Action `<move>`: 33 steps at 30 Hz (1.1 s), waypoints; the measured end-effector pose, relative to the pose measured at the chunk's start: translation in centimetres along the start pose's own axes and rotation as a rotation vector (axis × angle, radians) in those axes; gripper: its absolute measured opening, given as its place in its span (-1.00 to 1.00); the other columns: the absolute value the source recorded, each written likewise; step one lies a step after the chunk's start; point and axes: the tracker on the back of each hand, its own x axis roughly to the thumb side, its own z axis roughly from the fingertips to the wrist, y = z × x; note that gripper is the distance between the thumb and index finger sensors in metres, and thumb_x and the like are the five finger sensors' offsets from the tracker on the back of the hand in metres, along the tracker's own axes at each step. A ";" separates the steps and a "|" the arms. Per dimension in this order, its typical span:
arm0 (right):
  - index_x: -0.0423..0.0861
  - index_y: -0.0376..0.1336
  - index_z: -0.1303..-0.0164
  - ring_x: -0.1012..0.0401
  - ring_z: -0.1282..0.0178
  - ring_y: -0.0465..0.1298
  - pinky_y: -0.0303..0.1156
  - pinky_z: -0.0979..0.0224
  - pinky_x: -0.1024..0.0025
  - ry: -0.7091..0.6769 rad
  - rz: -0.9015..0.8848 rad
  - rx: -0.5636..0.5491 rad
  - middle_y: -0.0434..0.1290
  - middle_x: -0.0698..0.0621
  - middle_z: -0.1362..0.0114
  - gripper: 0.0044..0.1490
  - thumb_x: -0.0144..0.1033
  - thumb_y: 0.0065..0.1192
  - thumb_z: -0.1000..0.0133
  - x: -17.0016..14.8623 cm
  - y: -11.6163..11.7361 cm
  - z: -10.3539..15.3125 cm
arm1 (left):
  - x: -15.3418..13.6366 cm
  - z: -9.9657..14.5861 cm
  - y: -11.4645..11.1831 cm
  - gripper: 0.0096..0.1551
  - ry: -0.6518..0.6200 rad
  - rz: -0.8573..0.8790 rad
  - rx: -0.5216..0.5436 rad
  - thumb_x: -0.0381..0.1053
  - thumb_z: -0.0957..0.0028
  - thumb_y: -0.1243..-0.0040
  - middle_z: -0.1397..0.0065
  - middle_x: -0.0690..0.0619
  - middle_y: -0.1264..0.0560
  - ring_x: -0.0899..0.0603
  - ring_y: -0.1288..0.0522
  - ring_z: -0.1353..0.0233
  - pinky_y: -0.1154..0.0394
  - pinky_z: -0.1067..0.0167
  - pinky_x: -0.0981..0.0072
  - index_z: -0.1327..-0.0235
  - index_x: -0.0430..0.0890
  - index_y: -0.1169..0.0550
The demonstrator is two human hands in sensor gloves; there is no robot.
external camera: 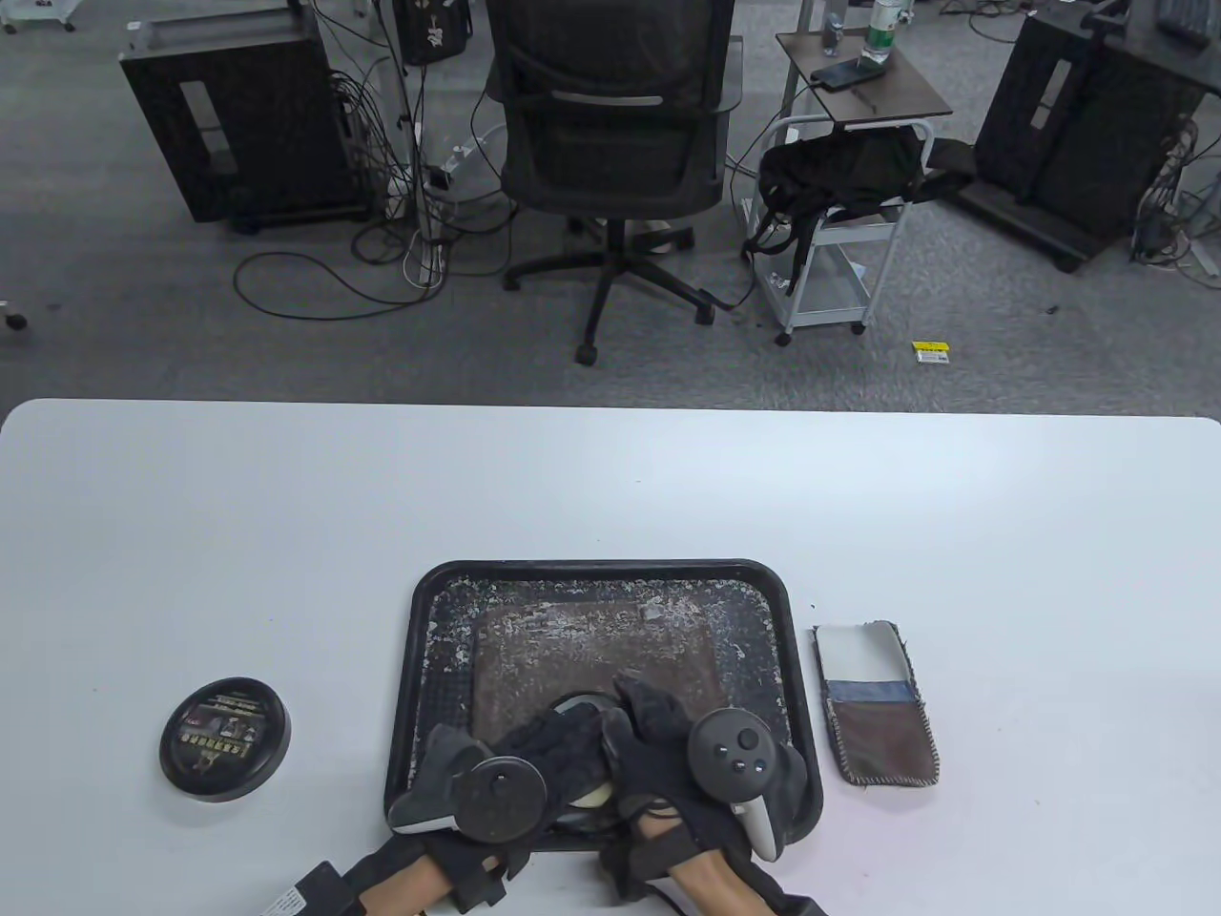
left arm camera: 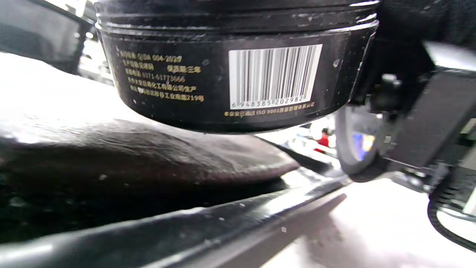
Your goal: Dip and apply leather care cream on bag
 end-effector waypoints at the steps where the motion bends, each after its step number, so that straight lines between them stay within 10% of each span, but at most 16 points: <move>1: -0.28 0.31 -0.39 0.04 0.11 0.64 0.53 -0.16 -0.08 0.000 -0.007 0.000 0.42 -0.34 -0.34 -0.19 0.00 0.12 -0.07 0.0 -0.1 0.0 | 0.0 0.1 0.0 -0.33 -0.013 0.008 0.001 -0.06 0.14 -0.24 -0.55 0.23 -0.29 -0.03 -0.27 -0.59 -0.30 -0.51 0.13 -0.30 0.26 -0.37; 15: -0.35 0.20 -0.45 -0.03 0.06 0.64 0.52 -0.15 -0.10 -0.049 0.079 -0.009 0.34 -0.41 -0.38 -0.12 -0.01 0.16 -0.07 1.2 0.5 0.7 | 0.6 -0.2 -0.1 -0.32 0.201 -0.199 0.043 -0.02 0.09 -0.17 -0.54 0.07 -0.29 -0.12 -0.37 -0.53 -0.43 -0.41 0.07 -0.36 0.16 -0.28; 28: -0.31 0.31 -0.37 0.01 0.14 0.66 0.54 -0.13 -0.09 -0.057 0.035 -0.028 0.45 -0.34 -0.31 -0.18 -0.01 0.19 -0.05 0.4 -0.8 0.4 | 0.7 0.1 -0.1 -0.33 -0.048 -0.021 0.003 -0.07 0.15 -0.27 -0.55 0.23 -0.27 -0.04 -0.26 -0.59 -0.29 -0.51 0.15 -0.29 0.26 -0.38; 33: -0.31 0.28 -0.40 0.01 0.11 0.65 0.53 -0.15 -0.07 -0.056 0.021 -0.050 0.43 -0.34 -0.33 -0.17 0.00 0.17 -0.07 0.6 -1.0 0.5 | 1.2 0.2 -0.1 -0.32 0.054 -0.121 0.086 -0.05 0.12 -0.23 -0.56 0.22 -0.27 -0.04 -0.29 -0.59 -0.29 -0.51 0.16 -0.32 0.27 -0.33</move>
